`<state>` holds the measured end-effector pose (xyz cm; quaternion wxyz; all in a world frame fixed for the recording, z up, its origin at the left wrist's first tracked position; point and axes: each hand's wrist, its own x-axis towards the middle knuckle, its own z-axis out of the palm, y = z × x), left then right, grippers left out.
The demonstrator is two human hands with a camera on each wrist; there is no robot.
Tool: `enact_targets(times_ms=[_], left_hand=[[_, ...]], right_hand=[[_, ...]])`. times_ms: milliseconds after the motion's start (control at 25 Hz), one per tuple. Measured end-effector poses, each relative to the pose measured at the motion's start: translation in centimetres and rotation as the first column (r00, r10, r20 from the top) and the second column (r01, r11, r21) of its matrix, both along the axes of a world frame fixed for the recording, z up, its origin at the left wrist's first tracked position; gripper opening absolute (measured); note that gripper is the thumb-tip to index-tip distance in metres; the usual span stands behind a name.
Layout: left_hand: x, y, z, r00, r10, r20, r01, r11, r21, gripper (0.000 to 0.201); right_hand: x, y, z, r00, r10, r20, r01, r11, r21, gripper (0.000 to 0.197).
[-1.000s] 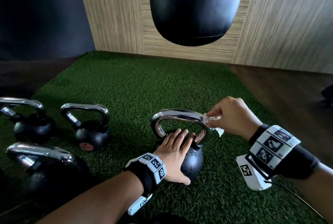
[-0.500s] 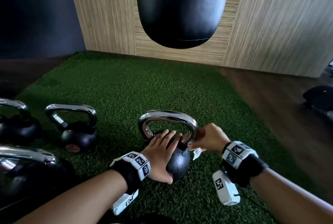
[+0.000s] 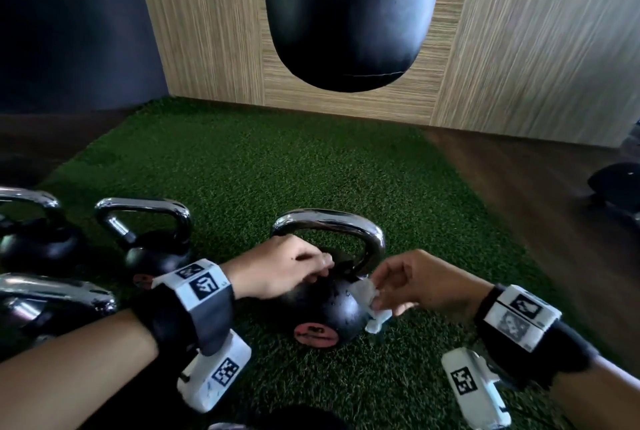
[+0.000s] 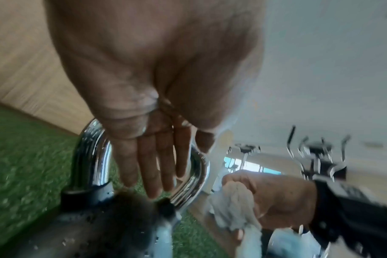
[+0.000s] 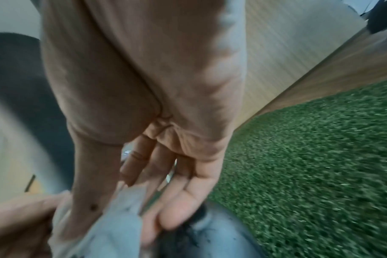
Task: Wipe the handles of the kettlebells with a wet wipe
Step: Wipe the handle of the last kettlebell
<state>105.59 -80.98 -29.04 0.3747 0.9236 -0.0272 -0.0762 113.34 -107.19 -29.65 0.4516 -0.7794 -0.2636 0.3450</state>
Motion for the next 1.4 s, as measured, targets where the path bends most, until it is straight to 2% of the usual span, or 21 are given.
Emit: enact_targets(times_ms=[40, 80, 160, 240, 320, 440, 560, 600, 680, 720, 760, 800, 840, 880, 920, 1000, 1120, 1200, 1320, 1400], left_hand=[[-0.5, 0.0, 0.1, 0.998, 0.044, -0.054, -0.055, 0.973, -0.225, 0.037], [-1.0, -0.1, 0.3, 0.991, 0.068, -0.115, -0.108, 0.915, -0.389, 0.037], [-1.5, -0.3, 0.6, 0.983, 0.07, -0.168, -0.151, 0.826, -0.542, 0.039], [-1.6, -0.3, 1.1, 0.986, 0.048, -0.162, -0.143, 0.747, -0.65, 0.037], [-1.3, -0.3, 1.7, 0.989, 0.05, -0.142, -0.139, 0.657, -0.741, 0.033], [-0.9, 0.0, 2.5, 0.99, 0.052, -0.129, -0.135, 0.585, -0.8, 0.028], [-0.3, 0.9, 3.7, 0.995, 0.048, -0.088, -0.1, 0.537, -0.838, 0.03], [0.1, 1.3, 4.1, 0.995, 0.075, -0.06, -0.09, 0.507, -0.857, 0.03], [1.2, 1.6, 4.5, 0.984, 0.177, 0.016, -0.07, 0.469, -0.881, 0.027], [1.8, 1.5, 4.5, 0.963, 0.251, 0.095, -0.053, 0.525, -0.85, 0.026], [2.4, 1.2, 4.3, 0.923, 0.318, 0.217, -0.041, 0.643, -0.765, 0.024], [2.9, 0.8, 4.0, 0.864, 0.337, 0.374, -0.043, 0.79, -0.612, 0.023], [3.4, 0.3, 3.5, 0.806, 0.287, 0.518, -0.054, 0.907, -0.419, 0.023], [3.7, -0.1, 3.1, 0.769, 0.209, 0.604, -0.071, 0.967, -0.243, 0.024], [4.1, -0.5, 2.6, 0.751, 0.144, 0.644, -0.087, 0.989, -0.119, 0.025], [4.5, -1.0, 1.6, 0.732, 0.07, 0.678, -0.09, 0.996, -0.005, 0.027], [4.2, -1.0, 0.5, 0.703, 0.022, 0.711, -0.071, 0.997, 0.04, 0.027], [3.6, 0.0, 0.0, 0.683, 0.004, 0.731, -0.093, 0.992, 0.081, 0.025], [3.1, 1.5, -0.2, 0.677, 0.025, 0.735, -0.158, 0.981, 0.112, 0.024], [2.6, 1.4, -0.5, 0.663, -0.037, 0.747, -0.159, 0.969, 0.189, 0.027]], right_hand=[[-0.6, 0.7, 0.9, 0.998, -0.015, 0.056, 0.011, 0.998, 0.065, 0.03], [-1.2, 1.5, 1.6, 0.993, -0.037, 0.114, 0.022, 0.992, 0.127, 0.027], [-2.1, 3.4, 2.6, 0.972, -0.113, 0.209, 0.057, 0.966, 0.253, 0.019], [-2.6, 5.0, 3.3, 0.916, -0.201, 0.348, 0.103, 0.954, 0.281, 0.019], [-2.7, 6.1, 3.5, 0.814, -0.289, 0.504, 0.162, 0.946, 0.28, 0.03], [-2.4, 6.8, 3.5, 0.693, -0.419, 0.587, 0.242, 0.902, 0.358, 0.047], [-2.4, 6.2, 2.8, 0.611, -0.394, 0.687, 0.114, 0.902, 0.416, 0.063], [-2.2, 5.6, 2.1, 0.564, -0.427, 0.707, 0.106, 0.887, 0.45, 0.069], [-1.6, 4.5, -0.3, 0.461, -0.591, 0.662, 0.229, 0.8, 0.555, 0.07], [-1.3, 4.2, -2.0, 0.436, -0.675, 0.595, 0.341, 0.735, 0.585, 0.068], [-1.4, 4.1, -3.6, 0.469, -0.74, 0.482, 0.469, 0.672, 0.574, 0.069], [-1.5, 4.4, -5.1, 0.566, -0.766, 0.305, 0.571, 0.631, 0.525, 0.068], [-1.7, 4.9, -6.6, 0.66, -0.746, 0.091, 0.631, 0.616, 0.471, 0.064], [-1.8, 5.6, -8.2, 0.715, -0.696, -0.067, 0.65, 0.626, 0.431, 0.054], [-1.8, 6.2, -9.5, 0.74, -0.663, -0.11, 0.644, 0.654, 0.397, 0.043], [-1.7, 7.1, -11.3, 0.735, -0.678, 0.022, 0.634, 0.698, 0.332, 0.036], [-1.8, 7.5, -12.1, 0.696, -0.711, 0.098, 0.652, 0.683, 0.33, 0.045], [-1.9, 7.2, -12.1, 0.71, -0.688, 0.149, 0.621, 0.712, 0.328, 0.047], [-1.7, 6.9, -11.9, 0.724, -0.673, 0.15, 0.607, 0.725, 0.324, 0.043], [-1.5, 6.8, -12.2, 0.718, -0.679, 0.156, 0.614, 0.722, 0.319, 0.042]])
